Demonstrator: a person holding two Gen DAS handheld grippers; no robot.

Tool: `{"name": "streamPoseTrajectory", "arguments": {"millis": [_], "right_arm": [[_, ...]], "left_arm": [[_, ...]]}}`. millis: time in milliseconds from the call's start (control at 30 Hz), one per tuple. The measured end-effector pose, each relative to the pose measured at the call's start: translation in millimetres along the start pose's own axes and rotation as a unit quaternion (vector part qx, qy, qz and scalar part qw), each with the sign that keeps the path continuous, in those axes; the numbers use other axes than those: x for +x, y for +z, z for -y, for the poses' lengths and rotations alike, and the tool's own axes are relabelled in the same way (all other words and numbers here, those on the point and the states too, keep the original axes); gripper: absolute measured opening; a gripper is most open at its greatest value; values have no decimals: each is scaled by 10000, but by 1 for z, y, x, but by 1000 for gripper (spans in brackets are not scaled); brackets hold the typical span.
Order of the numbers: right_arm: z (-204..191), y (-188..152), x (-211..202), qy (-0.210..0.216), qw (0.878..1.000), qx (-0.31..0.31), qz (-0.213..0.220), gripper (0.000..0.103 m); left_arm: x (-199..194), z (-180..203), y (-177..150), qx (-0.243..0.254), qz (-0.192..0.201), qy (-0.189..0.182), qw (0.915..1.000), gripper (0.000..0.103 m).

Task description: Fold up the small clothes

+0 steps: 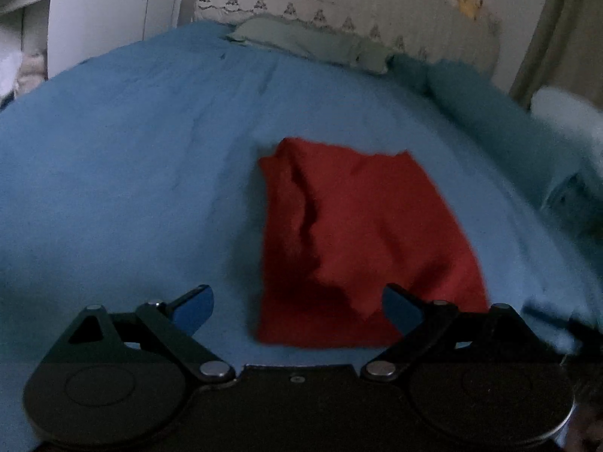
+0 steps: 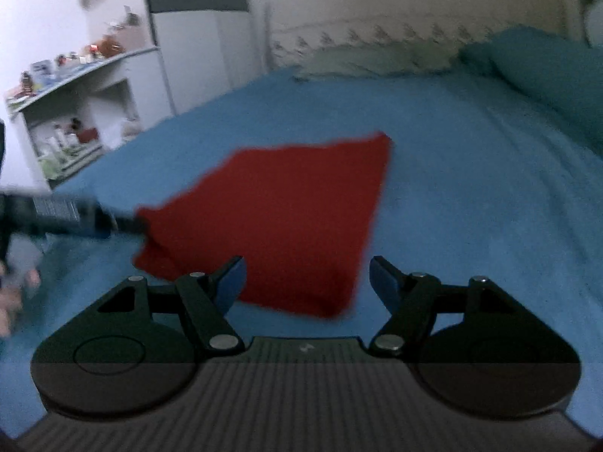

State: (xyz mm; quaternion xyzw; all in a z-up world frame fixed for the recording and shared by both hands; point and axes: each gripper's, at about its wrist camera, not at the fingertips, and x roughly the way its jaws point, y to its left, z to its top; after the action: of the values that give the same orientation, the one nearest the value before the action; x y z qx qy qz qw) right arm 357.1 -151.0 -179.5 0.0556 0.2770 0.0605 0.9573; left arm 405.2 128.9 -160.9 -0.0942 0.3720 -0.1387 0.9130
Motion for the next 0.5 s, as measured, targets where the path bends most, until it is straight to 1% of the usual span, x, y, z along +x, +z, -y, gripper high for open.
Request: {"name": "streamPoseTrajectory", "arguments": {"millis": [33, 133, 167, 200, 233, 267, 367, 400, 433, 500], "right_arm": [[5, -4, -1, -50, 10000, 80, -27, 88], [21, -14, -6, -80, 9994, 317, -97, 88], [20, -19, -7, -92, 9993, 341, -92, 88], [19, -23, -10, -91, 9993, 358, -85, 88], [20, -24, -11, -75, 9992, 382, -86, 88], [21, -25, -11, -59, 9992, 397, -81, 88], [21, -24, -11, -33, 9992, 406, -18, 88], [21, -22, -10, -25, 9992, 406, -1, 88], [19, -19, -7, -11, 9992, 408, 7, 88], [20, -19, -3, 18, 9992, 407, -17, 88]], "left_arm": [[3, 2, 3, -81, 42, -69, 9999, 95], [16, 8, 10, -208, 42, -141, 9997, 78], [22, 7, 9, -255, -20, -117, 9996, 62], [28, 7, 8, -285, -94, -76, 9995, 27], [31, 5, 7, -313, -156, -22, 9994, 8], [35, 2, 4, -394, -210, 46, 9990, 10], [25, -12, -4, -776, -78, 19, 9970, 9], [22, -17, -7, -793, -63, 110, 9968, 9], [21, -21, -11, -787, -130, 155, 9967, 10], [30, -26, -17, -895, -271, 107, 9956, 10]]}}
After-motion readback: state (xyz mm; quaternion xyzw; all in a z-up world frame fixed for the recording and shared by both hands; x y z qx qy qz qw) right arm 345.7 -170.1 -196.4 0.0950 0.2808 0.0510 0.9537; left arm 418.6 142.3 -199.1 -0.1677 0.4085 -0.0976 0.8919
